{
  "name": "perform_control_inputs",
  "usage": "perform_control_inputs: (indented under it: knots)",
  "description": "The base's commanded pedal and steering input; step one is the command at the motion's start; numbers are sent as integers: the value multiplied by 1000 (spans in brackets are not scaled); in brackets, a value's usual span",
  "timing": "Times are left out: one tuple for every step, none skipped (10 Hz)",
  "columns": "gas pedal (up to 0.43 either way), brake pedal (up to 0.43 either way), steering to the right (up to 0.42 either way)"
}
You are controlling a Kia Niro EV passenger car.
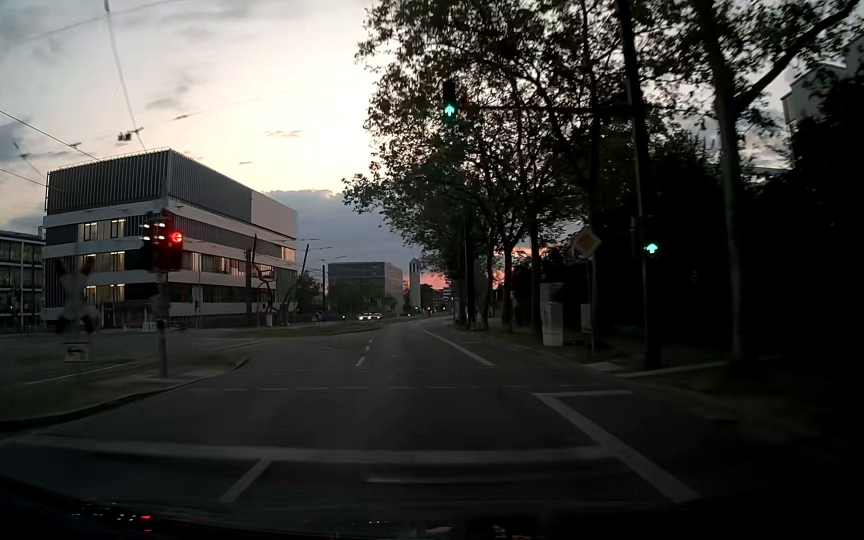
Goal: Follow the waypoints while adhering to traffic rules and regulations
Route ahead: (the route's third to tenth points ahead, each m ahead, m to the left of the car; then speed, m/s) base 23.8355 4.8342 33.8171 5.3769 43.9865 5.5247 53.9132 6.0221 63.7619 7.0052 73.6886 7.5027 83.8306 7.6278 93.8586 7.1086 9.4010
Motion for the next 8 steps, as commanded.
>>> perform_control_inputs:
  knots:
    - [157,0,-24]
    - [157,0,-25]
    - [157,0,-25]
    - [157,0,-25]
    - [157,0,-25]
    - [157,0,-25]
    - [157,0,-25]
    - [157,0,-25]
